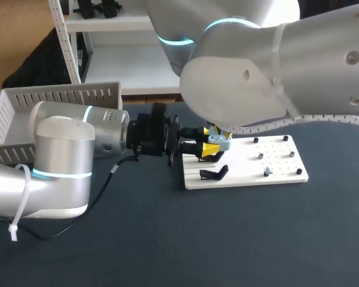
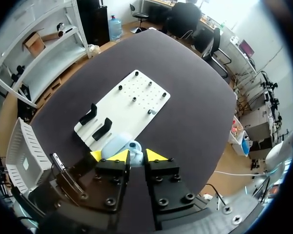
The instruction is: Pick up each earbud case from the left stands, insert the matching earbuds, close the lid, and place the case in the box.
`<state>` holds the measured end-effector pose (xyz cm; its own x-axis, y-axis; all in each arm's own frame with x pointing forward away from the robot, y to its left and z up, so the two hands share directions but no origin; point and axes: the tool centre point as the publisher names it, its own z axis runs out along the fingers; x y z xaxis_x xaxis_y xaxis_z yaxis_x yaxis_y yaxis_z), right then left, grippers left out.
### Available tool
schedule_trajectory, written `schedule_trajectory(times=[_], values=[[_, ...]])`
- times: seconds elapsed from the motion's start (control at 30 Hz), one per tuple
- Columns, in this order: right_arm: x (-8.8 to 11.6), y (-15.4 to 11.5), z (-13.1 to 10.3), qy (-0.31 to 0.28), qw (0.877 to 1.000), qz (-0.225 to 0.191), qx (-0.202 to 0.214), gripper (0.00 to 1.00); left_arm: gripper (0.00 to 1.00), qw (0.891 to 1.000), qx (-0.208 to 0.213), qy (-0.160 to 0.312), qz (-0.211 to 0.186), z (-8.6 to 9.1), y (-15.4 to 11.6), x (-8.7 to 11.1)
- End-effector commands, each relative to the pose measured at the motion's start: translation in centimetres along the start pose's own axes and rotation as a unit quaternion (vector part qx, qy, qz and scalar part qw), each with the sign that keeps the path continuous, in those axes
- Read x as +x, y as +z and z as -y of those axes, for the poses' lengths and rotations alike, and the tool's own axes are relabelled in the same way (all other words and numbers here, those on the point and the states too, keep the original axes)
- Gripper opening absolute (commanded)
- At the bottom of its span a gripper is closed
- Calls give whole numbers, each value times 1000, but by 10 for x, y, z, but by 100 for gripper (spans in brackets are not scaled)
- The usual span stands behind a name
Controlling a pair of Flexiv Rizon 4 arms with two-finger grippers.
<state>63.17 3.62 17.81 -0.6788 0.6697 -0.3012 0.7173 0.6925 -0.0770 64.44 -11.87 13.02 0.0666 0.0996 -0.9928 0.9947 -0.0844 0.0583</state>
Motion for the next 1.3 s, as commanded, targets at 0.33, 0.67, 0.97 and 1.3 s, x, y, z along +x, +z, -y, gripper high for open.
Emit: schedule_trajectory(times=[0.33, 0.67, 0.97, 1.3], values=[[0, 3, -1, -1, 1000, 3, 3, 0, 0, 1000, 2, 0, 1, -1, 0, 1], [0, 5, -2, -4, 1000, 8, 4, 0, 0, 1000, 2, 0, 1, -1, 0, 1], [-1, 9, -1, -5, 1000, 12, 9, 0, 0, 1000, 2, 0, 1, -1, 0, 1], [-3, 11, -1, -3, 1000, 15, 11, 0, 0, 1000, 2, 0, 1, -1, 0, 1]])
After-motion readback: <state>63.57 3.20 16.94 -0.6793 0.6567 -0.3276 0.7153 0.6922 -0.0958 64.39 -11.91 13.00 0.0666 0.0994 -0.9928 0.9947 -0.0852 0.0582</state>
